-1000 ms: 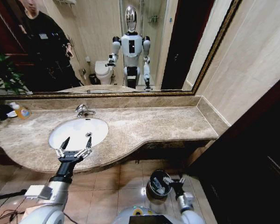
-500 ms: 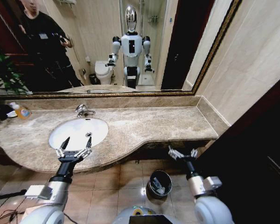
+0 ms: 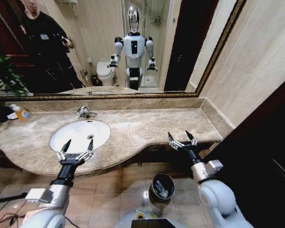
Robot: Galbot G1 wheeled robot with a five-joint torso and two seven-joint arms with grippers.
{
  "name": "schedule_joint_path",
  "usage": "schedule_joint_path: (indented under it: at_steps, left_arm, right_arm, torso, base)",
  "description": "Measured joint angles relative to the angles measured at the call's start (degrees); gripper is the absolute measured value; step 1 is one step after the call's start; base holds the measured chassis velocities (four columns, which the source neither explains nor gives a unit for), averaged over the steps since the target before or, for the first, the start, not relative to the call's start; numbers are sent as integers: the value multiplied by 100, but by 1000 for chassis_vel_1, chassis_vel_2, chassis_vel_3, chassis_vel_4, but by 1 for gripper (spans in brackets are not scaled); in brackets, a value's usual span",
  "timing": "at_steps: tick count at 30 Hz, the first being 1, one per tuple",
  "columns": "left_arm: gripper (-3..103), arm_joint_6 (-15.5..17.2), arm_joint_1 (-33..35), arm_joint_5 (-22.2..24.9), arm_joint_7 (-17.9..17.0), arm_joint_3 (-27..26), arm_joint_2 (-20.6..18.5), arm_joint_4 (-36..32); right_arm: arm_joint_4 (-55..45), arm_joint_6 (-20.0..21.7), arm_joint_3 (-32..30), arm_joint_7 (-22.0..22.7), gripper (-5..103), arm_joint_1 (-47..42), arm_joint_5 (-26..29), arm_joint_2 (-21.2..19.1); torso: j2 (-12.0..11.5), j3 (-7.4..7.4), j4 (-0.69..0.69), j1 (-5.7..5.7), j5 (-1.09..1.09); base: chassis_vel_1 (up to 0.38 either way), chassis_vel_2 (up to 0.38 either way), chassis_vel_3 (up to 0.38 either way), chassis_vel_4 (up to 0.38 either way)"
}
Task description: Pick up the trash from the sink and place it in the trash bin.
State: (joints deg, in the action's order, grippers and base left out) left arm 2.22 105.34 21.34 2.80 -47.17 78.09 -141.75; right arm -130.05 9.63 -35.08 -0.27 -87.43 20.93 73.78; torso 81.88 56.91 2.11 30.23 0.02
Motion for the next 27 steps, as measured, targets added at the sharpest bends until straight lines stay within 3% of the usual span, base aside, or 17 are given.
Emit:
schedule_joint_path:
  at_steps: [27]
  left_arm:
    - [100, 0, 0, 0, 0, 0, 0, 0]
  right_arm:
    - [-97, -78, -54, 11, 100, -152, 23, 108]
  torso:
    - [0, 0, 0, -1, -2]
  base:
    - [0, 0, 0, 0]
